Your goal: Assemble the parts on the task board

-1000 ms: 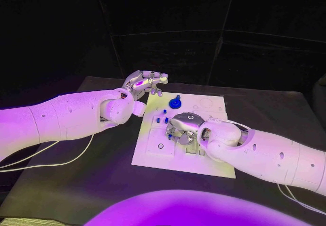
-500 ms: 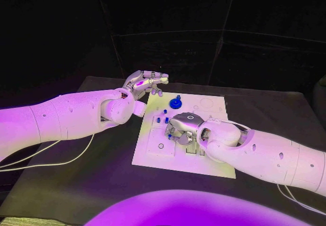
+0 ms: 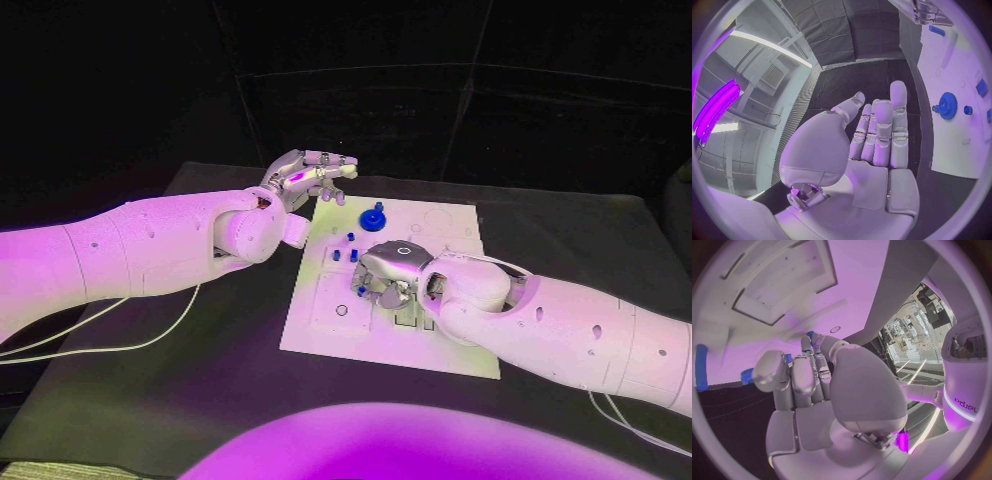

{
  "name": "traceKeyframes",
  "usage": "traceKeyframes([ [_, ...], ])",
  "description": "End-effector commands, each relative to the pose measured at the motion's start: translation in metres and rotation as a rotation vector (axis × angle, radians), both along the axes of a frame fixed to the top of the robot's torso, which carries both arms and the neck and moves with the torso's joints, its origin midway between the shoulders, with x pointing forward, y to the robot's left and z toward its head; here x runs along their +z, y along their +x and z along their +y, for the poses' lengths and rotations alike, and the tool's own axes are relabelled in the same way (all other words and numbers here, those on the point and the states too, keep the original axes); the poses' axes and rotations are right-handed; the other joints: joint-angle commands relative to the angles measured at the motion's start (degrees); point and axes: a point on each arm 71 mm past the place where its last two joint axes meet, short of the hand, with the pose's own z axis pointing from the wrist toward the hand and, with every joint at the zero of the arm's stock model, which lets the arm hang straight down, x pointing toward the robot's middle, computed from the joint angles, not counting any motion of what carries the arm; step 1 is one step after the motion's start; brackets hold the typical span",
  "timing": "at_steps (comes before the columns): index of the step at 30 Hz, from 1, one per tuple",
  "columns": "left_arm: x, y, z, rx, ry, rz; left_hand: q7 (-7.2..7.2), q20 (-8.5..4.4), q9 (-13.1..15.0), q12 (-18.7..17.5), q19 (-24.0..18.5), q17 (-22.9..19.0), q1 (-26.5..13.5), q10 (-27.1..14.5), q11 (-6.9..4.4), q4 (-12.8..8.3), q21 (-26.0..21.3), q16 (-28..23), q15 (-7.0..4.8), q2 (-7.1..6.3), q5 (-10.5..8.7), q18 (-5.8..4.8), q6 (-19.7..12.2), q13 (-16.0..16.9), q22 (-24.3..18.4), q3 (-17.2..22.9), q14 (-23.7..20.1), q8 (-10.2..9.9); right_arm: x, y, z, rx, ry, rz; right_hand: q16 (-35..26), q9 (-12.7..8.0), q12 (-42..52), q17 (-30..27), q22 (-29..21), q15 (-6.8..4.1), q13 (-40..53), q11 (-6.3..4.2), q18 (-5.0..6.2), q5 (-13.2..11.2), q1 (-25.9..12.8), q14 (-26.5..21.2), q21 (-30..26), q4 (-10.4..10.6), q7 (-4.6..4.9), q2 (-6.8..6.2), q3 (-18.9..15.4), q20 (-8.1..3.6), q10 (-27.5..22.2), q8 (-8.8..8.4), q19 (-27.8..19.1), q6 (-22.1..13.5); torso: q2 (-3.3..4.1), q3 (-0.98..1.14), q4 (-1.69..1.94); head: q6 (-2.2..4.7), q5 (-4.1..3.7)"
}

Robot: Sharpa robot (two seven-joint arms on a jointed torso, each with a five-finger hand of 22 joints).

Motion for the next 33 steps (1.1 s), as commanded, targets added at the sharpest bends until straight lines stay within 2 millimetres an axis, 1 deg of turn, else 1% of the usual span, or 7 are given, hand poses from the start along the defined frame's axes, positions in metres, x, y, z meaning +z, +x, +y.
traceKeyframes([
  [1, 0.0011, 0.0007, -0.0007, -0.01, -0.008, 0.003, 0.18, 0.21, 0.1, 0.2, 0.0, -0.1, 0.5, -0.6, 0.0, -0.4, -0.4, -0.3, 0.17, 0.07, -0.05, 0.72, -0.1, -0.1, -0.1, 0.0, -0.4, 0.2, 0.0005, 0.0, -0.0003, 0.002, -0.013, -0.012, 0.3, 0.1, -0.2, 0.0, 0.1, -0.41, 0.1, -0.13, -0.66, 0.0, -0.5, 2.0, 0.4, -0.4, 0.08, 0.12, 0.0, -0.05, 0.4, -0.07, 0.2, 0.5, -0.05, 0.03, 0.0, 0.01, 0.09],
  [12, 0.0005, 0.0012, 0.0002, -0.01, -0.005, 0.008, 0.19, 0.22, 0.1, 0.2, 0.0, -0.1, 0.5, -0.7, 0.01, -0.4, -0.4, -0.3, 0.18, 0.07, -0.05, 0.72, -0.1, -0.1, -0.1, 0.0, -0.4, 0.2, -0.0002, 0.002, -0.0007, -0.009, -0.016, -0.018, -0.2, -0.1, -0.9, -0.7, -0.7, -0.2, -0.1, 0.13, -0.53, 0.0, -1.4, 1.8, -0.1, -0.4, 0.34, -0.1, -0.3, 0.06, -0.6, -0.52, -0.2, -0.5, -0.02, 0.01, -0.02, 0.01, 0.11],
  [16, 0.0004, 0.0015, 0.0008, -0.009, -0.004, 0.009, 0.19, 0.22, 0.1, 0.2, 0.0, -0.1, 0.5, -0.7, 0.01, -0.4, -0.4, -0.3, 0.18, 0.07, -0.05, 0.72, -0.1, -0.1, -0.1, 0.0, -0.4, 0.2, -0.0008, 0.0029, 0.0002, -0.011, -0.017, -0.019, -1.2, -0.4, -2.6, -2.1, -2.3, 0.53, -0.4, 1.1, -0.31, -0.4, -2.9, 1.3, -1.2, -0.1, 1.21, -0.86, -0.6, 0.6, -3.5, -0.71, -0.9, -3.4, 0.01, 0.05, -0.03, 0.01, 0.07],
  [18, 0.0003, 0.0015, 0.0008, -0.009, -0.004, 0.009, 0.19, 0.22, 0.1, 0.2, 0.0, -0.1, 0.5, -0.7, 0.01, -0.4, -0.4, -0.3, 0.18, 0.07, -0.05, 0.72, -0.1, -0.1, -0.1, 0.0, -0.4, 0.2, -0.0012, 0.0032, 0.0007, -0.011, -0.019, -0.018, -1.4, -0.4, -2.9, -2.4, -2.7, 0.7, -0.3, 1.34, -0.24, -0.6, -3.2, 1.2, -1.5, -0.1, 1.39, -1.01, -0.7, 0.82, -4.0, -0.64, -1.1, -4.0, 0.03, -0.01, 0.03, 0.01, 0.01],
  [22, 0.0003, 0.0016, 0.0007, -0.009, -0.004, 0.009, 0.19, 0.22, 0.1, 0.2, 0.0, -0.1, 0.5, -0.7, 0.01, -0.4, -0.4, -0.3, 0.18, 0.07, -0.05, 0.72, -0.1, -0.1, -0.1, 0.0, -0.4, 0.2, -0.002, 0.0033, 0.0016, -0.009, -0.024, -0.014, -1.4, -0.3, -2.8, -2.5, -2.6, 0.72, -0.3, 1.33, -0.24, -0.7, -3.2, 1.2, -1.4, -0.1, 1.36, -0.89, -0.7, 0.88, -3.9, -0.54, -1.1, -4.0, -0.02, -0.06, 0.07, 0.01, 0.03],
  [29, 0.0003, 0.0017, 0.0008, -0.009, -0.004, 0.009, 0.19, 0.22, 0.1, 0.2, 0.0, -0.1, 0.5, -0.7, 0.01, -0.4, -0.4, -0.3, 0.18, 0.07, -0.05, 0.72, -0.1, -0.1, -0.1, 0.0, -0.4, 0.2, -0.003, 0.0015, 0.0034, -0.002, -0.027, -0.008, -1.3, -0.3, -2.7, -2.4, -2.5, 0.72, -0.2, 1.3, -0.25, -0.8, -3.2, 1.2, -1.4, -0.2, 1.31, -0.83, -0.7, 0.93, -3.8, -0.41, -1.1, -3.9, 0.01, 0.01, 0.01, 0.01, 0.05],
  [33, 0.0002, 0.0018, 0.0009, -0.009, -0.004, 0.009, 0.19, 0.22, 0.1, 0.2, 0.0, -0.1, 0.5, -0.7, 0.01, -0.4, -0.4, -0.3, 0.18, 0.07, -0.05, 0.72, -0.1, -0.1, -0.1, 0.0, -0.4, 0.2, -0.0031, 0.0, 0.0044, 0.001, -0.025, -0.005, -1.1, 0.0, -2.0, -2.3, -2.2, 0.47, 0.0, 0.89, -0.21, -1.0, -3.2, 1.3, -1.2, -0.5, 0.93, -0.51, -0.8, 0.9, -2.4, 0.05, -0.9, -2.8, 0.01, -0.01, 0.01, 0.01, 0.01],
])
